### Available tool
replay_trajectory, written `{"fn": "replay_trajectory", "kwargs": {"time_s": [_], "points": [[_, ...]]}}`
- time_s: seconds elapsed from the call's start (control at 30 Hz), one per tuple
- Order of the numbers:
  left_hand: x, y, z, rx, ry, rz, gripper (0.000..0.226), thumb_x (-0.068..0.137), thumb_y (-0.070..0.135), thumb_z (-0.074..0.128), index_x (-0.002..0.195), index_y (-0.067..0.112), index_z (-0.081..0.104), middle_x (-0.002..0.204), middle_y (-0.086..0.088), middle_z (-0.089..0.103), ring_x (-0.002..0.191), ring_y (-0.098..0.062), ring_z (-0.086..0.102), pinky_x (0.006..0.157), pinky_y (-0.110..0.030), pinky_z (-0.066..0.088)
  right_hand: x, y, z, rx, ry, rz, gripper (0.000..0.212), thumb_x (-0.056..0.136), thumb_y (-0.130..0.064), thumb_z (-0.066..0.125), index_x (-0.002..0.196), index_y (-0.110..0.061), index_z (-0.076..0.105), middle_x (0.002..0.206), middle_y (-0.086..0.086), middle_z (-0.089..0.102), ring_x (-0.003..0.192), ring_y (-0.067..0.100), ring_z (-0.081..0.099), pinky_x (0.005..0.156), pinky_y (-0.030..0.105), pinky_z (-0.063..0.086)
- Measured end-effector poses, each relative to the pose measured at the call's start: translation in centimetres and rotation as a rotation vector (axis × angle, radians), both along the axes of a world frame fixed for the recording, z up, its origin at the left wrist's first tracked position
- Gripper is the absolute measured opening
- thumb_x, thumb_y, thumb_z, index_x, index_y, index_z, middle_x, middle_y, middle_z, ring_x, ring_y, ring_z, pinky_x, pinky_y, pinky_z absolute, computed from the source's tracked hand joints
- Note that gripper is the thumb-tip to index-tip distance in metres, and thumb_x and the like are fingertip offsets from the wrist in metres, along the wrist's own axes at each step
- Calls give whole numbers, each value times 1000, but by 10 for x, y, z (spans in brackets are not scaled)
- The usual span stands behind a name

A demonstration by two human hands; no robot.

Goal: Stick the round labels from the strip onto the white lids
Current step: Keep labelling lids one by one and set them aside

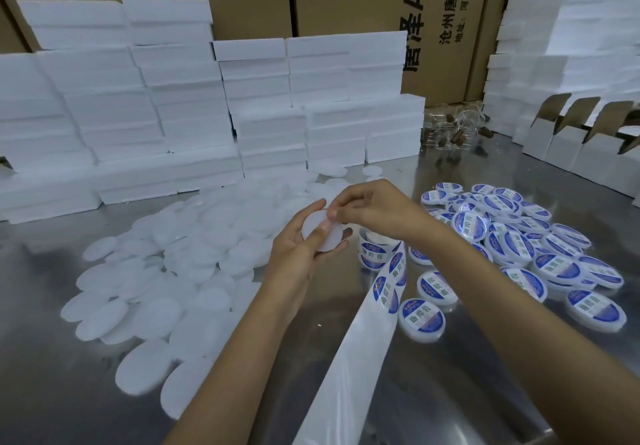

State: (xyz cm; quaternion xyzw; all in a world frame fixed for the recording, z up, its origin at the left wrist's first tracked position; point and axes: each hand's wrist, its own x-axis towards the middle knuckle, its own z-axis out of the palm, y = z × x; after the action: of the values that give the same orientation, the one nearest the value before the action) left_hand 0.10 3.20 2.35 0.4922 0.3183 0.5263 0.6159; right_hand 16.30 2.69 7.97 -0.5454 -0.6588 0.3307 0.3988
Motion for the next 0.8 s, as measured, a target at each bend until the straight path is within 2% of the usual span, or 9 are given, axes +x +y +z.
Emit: {"fn": "replay_trajectory", "kwargs": {"time_s": [0.07, 0.13, 0.23, 0.3, 0.4, 0.47, 0.67, 0.8], "points": [[-1, -6, -1, -11, 14, 30, 28, 101, 9, 58, 126, 21, 64, 129, -11, 66, 107, -37, 71, 91, -42, 60, -1, -12, 1, 85, -82, -69, 7, 86, -20, 75, 91, -15, 75, 84, -4, 75, 85, 7, 69, 81, 22, 51], [-3, -9, -2, -23, 67, 32, 28, 103, 5, 52, 127, 18, 61, 123, -13, 70, 100, -37, 73, 89, -44, 61, 3, -28, 0, 174, -294, -181, 4, 87, -23, 72, 85, -20, 71, 81, -12, 69, 79, 0, 61, 72, 20, 45], [-3, -10, -3, -56, 135, 25, 26, 105, 4, 49, 125, 15, 60, 120, -18, 70, 97, -37, 73, 82, -42, 62, 12, -56, -14, 104, -690, -333, 8, 89, -27, 62, 81, -24, 65, 83, -9, 67, 83, 14, 61, 72, 32, 50], [0, -12, -4, -83, 179, 15, 24, 104, 5, 50, 123, 15, 62, 118, -18, 71, 94, -33, 73, 83, -43, 62, 13, -72, -31, 43, -816, -386, 9, 89, -32, 60, 87, -24, 64, 90, -6, 67, 88, 20, 63, 75, 35, 52], [2, -15, -6, -97, 200, -40, 25, 103, 3, 52, 121, 16, 64, 113, -15, 73, 86, -25, 75, 72, -33, 62, 3, -84, -58, 56, -784, -377, 26, 89, -45, 63, 106, -25, 61, 105, -5, 61, 102, 20, 57, 81, 34, 48], [2, -16, -7, -107, 219, -57, 27, 102, 3, 53, 122, 18, 64, 113, -13, 73, 88, -24, 76, 70, -31, 61, -4, -85, -72, 85, -728, -357, 32, 91, -46, 62, 112, -23, 60, 112, -5, 60, 107, 19, 54, 85, 35, 46], [-3, -11, -6, -122, 197, -57, 28, 102, 4, 54, 125, 17, 63, 110, -12, 73, 85, -22, 76, 69, -31, 61, -18, -75, -86, 133, -585, -336, 34, 91, -41, 65, 118, -20, 65, 115, -4, 63, 107, 16, 55, 88, 29, 45], [-2, -10, -9, -115, 241, -41, 28, 102, 5, 53, 124, 19, 63, 110, -11, 73, 87, -23, 77, 69, -29, 61, -24, -74, -90, 203, -558, -325, 20, 94, -32, 64, 108, -20, 69, 104, -5, 64, 100, 14, 54, 81, 23, 40]]}}
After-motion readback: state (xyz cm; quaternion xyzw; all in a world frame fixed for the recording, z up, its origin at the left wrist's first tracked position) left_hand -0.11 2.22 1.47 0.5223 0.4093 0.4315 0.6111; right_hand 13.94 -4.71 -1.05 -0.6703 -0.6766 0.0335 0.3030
